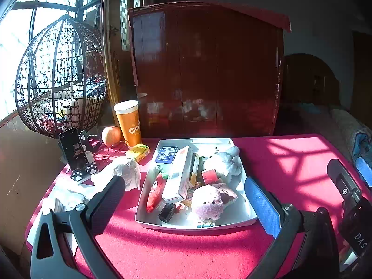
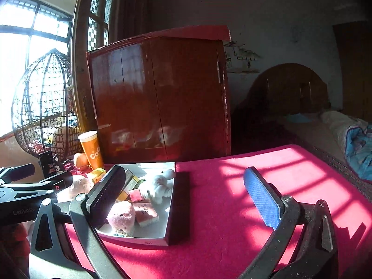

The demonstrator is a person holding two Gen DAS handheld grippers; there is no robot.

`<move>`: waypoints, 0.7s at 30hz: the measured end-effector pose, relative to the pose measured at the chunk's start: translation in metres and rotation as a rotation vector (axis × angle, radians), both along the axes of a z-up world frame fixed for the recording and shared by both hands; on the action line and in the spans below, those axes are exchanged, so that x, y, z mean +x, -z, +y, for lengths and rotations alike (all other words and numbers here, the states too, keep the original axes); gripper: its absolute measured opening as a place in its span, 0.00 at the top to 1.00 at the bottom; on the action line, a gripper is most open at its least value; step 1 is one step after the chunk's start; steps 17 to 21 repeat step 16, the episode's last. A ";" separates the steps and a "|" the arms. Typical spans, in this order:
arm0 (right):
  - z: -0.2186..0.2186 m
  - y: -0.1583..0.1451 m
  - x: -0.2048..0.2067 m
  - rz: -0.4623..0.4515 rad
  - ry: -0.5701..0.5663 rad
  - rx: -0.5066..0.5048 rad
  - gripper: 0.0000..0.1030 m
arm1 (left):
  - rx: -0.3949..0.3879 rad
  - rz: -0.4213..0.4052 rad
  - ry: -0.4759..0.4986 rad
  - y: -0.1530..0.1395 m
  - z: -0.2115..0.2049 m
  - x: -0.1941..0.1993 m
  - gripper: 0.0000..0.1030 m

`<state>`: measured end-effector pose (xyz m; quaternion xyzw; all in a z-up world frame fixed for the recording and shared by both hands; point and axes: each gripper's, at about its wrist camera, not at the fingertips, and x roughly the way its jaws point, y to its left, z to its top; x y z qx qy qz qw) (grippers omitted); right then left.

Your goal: Organize objects

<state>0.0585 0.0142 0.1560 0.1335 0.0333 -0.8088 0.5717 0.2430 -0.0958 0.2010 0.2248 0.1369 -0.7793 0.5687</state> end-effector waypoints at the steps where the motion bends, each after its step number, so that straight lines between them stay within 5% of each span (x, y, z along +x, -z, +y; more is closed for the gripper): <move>1: 0.003 0.000 -0.001 0.003 0.006 -0.001 0.00 | 0.008 0.002 -0.003 0.001 0.001 0.000 0.00; 21: 0.021 0.001 -0.017 -0.044 0.045 -0.023 0.00 | 0.031 -0.020 0.000 0.009 0.008 -0.002 0.00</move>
